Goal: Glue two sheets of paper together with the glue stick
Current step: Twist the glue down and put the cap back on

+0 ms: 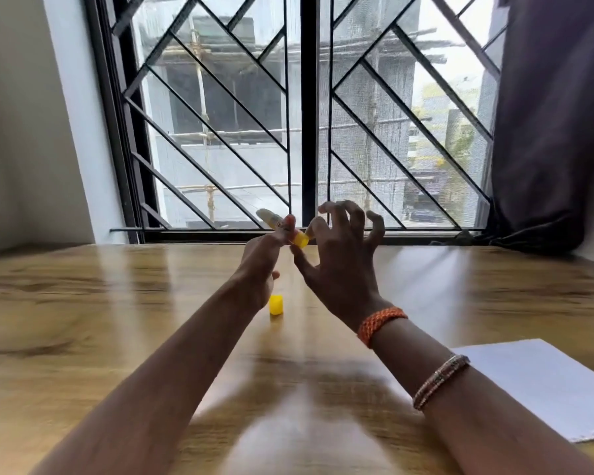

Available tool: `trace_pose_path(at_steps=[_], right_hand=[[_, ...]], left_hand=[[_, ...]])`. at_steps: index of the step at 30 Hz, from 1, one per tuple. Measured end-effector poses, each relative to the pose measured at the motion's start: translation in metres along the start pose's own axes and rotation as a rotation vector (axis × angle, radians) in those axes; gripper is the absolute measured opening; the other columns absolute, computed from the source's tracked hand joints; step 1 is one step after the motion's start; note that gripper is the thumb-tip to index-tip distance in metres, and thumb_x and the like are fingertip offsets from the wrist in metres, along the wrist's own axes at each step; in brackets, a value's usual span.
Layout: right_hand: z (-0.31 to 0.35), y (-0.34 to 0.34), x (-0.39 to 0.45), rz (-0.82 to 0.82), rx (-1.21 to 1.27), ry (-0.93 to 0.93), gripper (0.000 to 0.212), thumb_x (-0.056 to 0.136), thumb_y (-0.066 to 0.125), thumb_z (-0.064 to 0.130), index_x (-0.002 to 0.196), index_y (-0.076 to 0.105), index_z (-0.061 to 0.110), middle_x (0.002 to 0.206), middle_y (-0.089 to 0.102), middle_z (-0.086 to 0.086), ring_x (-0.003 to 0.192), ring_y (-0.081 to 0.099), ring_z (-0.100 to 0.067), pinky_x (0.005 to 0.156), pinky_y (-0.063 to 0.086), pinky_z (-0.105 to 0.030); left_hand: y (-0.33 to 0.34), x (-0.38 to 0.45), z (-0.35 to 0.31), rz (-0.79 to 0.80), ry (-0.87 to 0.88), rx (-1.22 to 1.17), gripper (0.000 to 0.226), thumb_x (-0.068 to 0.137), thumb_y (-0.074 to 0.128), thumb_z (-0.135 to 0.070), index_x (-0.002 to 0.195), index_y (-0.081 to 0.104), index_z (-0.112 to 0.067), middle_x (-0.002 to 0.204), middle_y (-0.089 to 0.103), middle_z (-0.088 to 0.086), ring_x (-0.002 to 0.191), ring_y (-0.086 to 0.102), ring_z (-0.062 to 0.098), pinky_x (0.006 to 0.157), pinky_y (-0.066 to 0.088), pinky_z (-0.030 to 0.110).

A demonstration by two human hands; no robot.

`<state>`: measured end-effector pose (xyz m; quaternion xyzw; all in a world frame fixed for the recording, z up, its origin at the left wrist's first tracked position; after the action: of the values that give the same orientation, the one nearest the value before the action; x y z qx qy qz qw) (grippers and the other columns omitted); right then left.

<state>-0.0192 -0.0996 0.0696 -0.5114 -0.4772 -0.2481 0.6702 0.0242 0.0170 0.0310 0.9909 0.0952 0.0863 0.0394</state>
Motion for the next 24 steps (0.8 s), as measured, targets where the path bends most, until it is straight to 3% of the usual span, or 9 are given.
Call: trace_pose_path(at_steps=[5,8,13,15,18,21,24], right_hand=[[0.012,-0.010,0.000,-0.094,-0.105,-0.161,0.027,0.074,0.067,0.016,0.101,0.062,0.017,0.112,0.063,-0.003,0.116,0.055,-0.030,0.100,0.021,-0.048],[0.014,-0.010,-0.002,-0.116,-0.148,-0.187,0.032,0.071,0.068,0.011,0.102,0.059,0.019,0.113,0.062,-0.003,0.115,0.055,-0.029,0.100,0.022,-0.049],[-0.011,0.014,-0.002,0.071,0.167,0.174,0.023,0.078,0.063,0.037,0.094,0.057,0.022,0.107,0.058,-0.001,0.116,0.045,-0.025,0.096,0.019,-0.043],[-0.019,0.027,-0.003,0.148,0.367,0.319,0.028,0.080,0.062,0.045,0.095,0.058,0.022,0.106,0.058,0.000,0.114,0.043,-0.022,0.094,0.018,-0.039],[-0.022,0.030,-0.004,0.153,0.475,0.373,0.029,0.081,0.064,0.047,0.095,0.061,0.021,0.111,0.059,-0.001,0.116,0.041,-0.022,0.092,0.016,-0.036],[-0.014,0.015,0.000,0.092,0.270,0.194,0.029,0.083,0.062,0.047,0.089,0.064,0.018,0.114,0.057,-0.001,0.118,0.042,-0.024,0.093,0.015,-0.037],[0.008,-0.005,0.002,-0.044,-0.078,-0.114,0.023,0.082,0.065,0.037,0.087,0.067,0.014,0.115,0.062,-0.002,0.119,0.051,-0.028,0.100,0.017,-0.045]], left_hand=[[0.002,0.004,-0.001,0.000,0.006,0.030,0.029,0.081,0.055,-0.055,0.078,0.065,-0.028,0.090,0.059,-0.020,0.092,0.044,0.006,0.088,0.028,0.038],[0.004,0.004,0.003,0.007,-0.036,0.033,0.027,0.082,0.053,-0.052,0.084,0.065,-0.028,0.092,0.060,-0.019,0.098,0.044,0.010,0.089,0.031,0.038],[0.005,0.001,0.009,0.022,-0.128,-0.080,0.031,0.088,0.054,-0.037,0.111,0.063,-0.020,0.120,0.057,-0.005,0.119,0.037,0.020,0.092,0.031,0.037],[0.003,0.003,0.009,0.018,-0.115,-0.090,0.026,0.088,0.055,-0.031,0.110,0.064,-0.020,0.117,0.057,-0.006,0.119,0.037,0.021,0.092,0.031,0.037],[0.003,0.004,0.009,0.046,-0.104,-0.065,0.021,0.089,0.054,-0.036,0.098,0.067,-0.022,0.115,0.057,-0.007,0.115,0.037,0.019,0.092,0.030,0.037],[-0.002,0.005,0.009,0.001,-0.087,-0.002,0.024,0.085,0.057,-0.046,0.084,0.066,-0.024,0.109,0.060,-0.009,0.109,0.040,0.016,0.086,0.030,0.037],[-0.005,0.003,0.011,-0.053,-0.095,0.035,0.041,0.076,0.061,-0.058,0.095,0.066,-0.023,0.109,0.061,-0.007,0.106,0.041,0.016,0.083,0.032,0.038]])
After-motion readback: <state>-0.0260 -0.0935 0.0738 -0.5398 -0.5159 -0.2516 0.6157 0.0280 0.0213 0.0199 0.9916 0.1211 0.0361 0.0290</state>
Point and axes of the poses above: each hand's wrist, its own x-axis towards the middle knuckle, its own y-axis out of the palm, z = x × y, the point moved 7 cm from there along x, towards the middle knuckle
